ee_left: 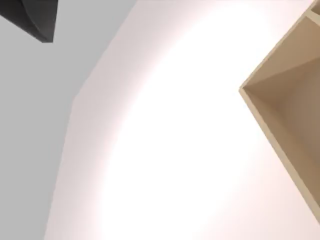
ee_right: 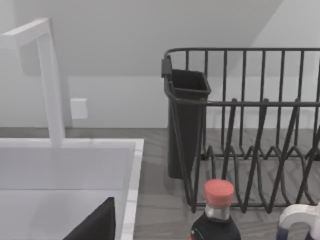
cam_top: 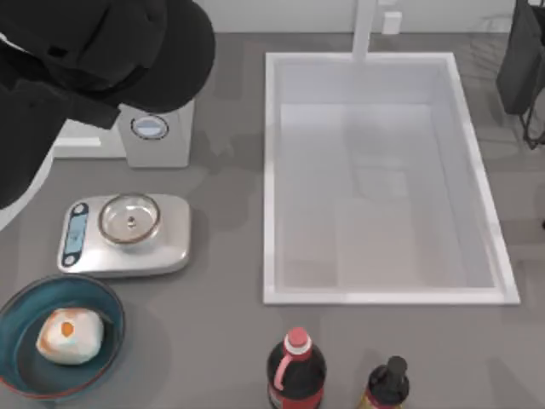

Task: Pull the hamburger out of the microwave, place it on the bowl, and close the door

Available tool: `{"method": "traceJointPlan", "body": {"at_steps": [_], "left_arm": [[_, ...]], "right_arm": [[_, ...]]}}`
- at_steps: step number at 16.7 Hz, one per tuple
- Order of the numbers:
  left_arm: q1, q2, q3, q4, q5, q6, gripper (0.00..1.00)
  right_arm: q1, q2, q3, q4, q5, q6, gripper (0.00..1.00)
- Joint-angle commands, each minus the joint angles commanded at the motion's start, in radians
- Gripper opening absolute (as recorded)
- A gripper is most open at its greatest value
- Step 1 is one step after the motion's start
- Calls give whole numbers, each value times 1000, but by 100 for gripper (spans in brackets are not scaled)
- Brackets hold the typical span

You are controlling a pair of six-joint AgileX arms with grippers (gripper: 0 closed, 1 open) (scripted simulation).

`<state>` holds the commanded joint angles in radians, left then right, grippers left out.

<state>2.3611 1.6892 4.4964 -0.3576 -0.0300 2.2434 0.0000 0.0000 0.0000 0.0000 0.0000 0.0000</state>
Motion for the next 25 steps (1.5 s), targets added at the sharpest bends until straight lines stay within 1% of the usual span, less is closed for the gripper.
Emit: {"method": "traceJointPlan", "body": {"at_steps": [3,12,16,18,20,22,25], "left_arm": [[-276,-188,-540,35,5,-276,0],[-1151,-811,-2363,145,11,-1119,0],[-1521,-1088,-3100,193,9,-1461,0],[-1694,-1221,-3422,215,7,-1619,0],[-1856,-1347,-3706,236,5,-1765,0],[-2002,-1464,-3949,256,2,-1896,0],[-2185,-1613,-4236,280,-2,-2058,0]], "right_arm": [[0,0,0,0,0,0,100],[0,0,0,0,0,0,100],[0,0,0,0,0,0,100],[0,0,0,0,0,0,100],[0,0,0,0,0,0,100],[0,0,0,0,0,0,100],[0,0,0,0,0,0,100]]}}
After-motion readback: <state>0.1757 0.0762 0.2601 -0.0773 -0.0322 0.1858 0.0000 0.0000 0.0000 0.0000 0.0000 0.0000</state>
